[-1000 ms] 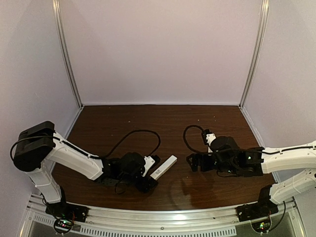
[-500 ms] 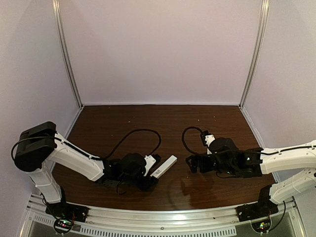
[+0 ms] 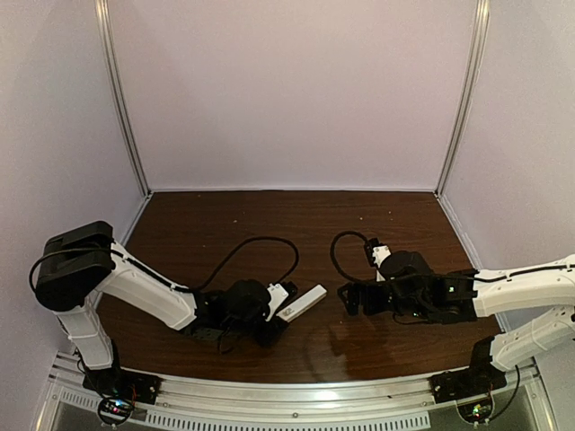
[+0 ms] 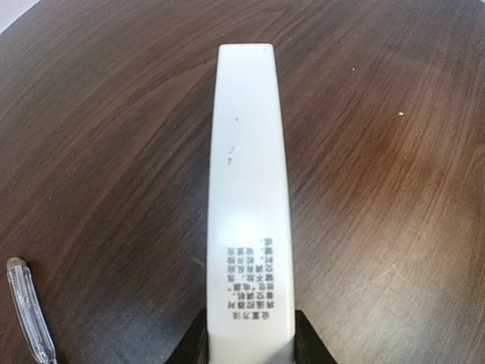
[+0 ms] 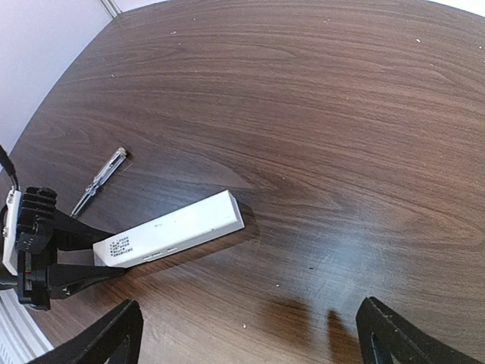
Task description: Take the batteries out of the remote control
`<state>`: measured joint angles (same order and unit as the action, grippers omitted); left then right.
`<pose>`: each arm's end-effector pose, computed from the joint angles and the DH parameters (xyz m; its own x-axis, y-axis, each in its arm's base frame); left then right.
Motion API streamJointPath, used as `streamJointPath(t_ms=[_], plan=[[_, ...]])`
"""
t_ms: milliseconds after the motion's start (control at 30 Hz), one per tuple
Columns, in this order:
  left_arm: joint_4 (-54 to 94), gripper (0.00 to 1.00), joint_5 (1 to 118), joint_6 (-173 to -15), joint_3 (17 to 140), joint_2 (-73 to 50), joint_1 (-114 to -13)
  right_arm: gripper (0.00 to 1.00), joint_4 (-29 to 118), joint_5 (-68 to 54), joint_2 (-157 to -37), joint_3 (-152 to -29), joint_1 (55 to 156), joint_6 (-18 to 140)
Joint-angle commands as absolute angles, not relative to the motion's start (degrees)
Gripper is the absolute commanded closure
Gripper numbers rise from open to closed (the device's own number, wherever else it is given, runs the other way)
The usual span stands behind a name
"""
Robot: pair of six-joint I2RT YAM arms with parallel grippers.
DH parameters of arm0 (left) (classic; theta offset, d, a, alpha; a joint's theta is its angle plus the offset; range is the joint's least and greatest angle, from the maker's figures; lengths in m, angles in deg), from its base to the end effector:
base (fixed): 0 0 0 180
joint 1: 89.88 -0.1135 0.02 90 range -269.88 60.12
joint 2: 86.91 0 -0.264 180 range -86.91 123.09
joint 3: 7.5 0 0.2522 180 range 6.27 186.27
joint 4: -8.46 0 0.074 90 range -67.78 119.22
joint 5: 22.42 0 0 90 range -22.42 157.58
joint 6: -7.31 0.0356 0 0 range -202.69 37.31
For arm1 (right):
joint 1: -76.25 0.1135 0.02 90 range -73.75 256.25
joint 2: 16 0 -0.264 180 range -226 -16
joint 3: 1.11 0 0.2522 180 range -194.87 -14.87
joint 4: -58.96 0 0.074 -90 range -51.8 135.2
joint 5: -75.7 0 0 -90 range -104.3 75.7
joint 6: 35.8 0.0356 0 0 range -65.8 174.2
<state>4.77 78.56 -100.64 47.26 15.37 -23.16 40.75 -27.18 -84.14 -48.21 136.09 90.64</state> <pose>0.1347 -0.2959 0.1100 -0.5216 0.4467 -0.7269 0.7219 0.6852 -0.0968 0.1281 0.2046 0.1992 -0.7049 -0.0605 -0.7068 -0.4195 0.8390 0.3465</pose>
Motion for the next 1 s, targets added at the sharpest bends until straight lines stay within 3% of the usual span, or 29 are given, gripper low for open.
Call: streamJointPath(t_ms=[0,267,500,767,967], plan=[[4.86,0.78,78.73,-98.44,48.95,15.69,-22.96,0.00,40.32,-28.06,-82.88,-47.35,136.66,91.00],[4.10,0.94,73.04,-94.15,49.20,13.19,-22.93,0.00,38.96,-26.51,-79.89,-47.27,136.63,91.79],[1.61,0.96,65.89,-88.80,49.57,12.27,-22.91,0.00,36.80,-21.66,-77.21,-47.24,136.71,93.00],[-5.35,1.00,68.97,-84.15,48.63,11.70,-22.93,0.00,31.16,-21.05,-73.77,-47.50,136.64,97.62],[-1.12,1.00,63.54,-81.54,50.54,11.89,-22.91,0.00,28.42,-20.94,-73.85,-47.23,136.67,99.73]])
